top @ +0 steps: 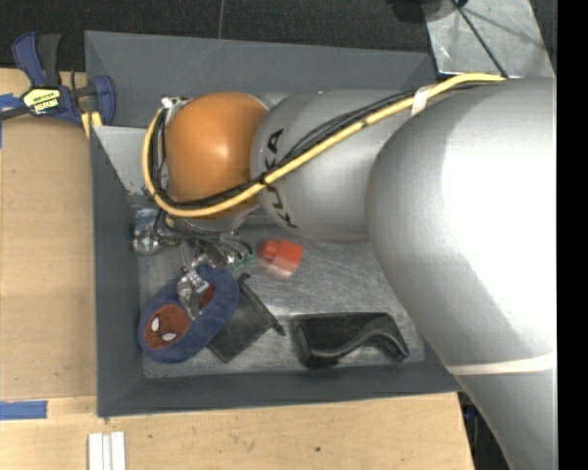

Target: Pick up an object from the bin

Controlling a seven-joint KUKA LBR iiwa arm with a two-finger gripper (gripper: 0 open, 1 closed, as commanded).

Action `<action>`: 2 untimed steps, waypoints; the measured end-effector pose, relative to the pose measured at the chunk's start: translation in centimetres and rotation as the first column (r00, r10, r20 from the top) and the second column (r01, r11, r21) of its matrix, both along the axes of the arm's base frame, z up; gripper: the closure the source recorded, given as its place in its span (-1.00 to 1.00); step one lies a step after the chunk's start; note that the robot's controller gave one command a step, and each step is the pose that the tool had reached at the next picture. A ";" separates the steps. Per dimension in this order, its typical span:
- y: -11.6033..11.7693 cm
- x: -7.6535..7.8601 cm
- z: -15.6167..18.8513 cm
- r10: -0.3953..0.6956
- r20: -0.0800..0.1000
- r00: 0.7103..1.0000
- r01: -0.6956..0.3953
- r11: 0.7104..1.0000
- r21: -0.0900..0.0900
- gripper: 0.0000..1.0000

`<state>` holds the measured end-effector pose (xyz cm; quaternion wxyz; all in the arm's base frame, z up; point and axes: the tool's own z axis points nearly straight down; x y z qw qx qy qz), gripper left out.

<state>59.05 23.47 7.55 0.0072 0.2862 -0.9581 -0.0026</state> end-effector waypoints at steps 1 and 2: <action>-1.8 3.9 0.2 0.231 0.017 0.973 -0.232 0.973 0.010 -1.00; -2.4 4.0 0.4 0.232 0.010 0.973 -0.232 0.973 -0.003 1.00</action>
Offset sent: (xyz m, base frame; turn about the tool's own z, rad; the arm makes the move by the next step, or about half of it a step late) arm 0.0371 -0.0239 -0.0055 -0.2374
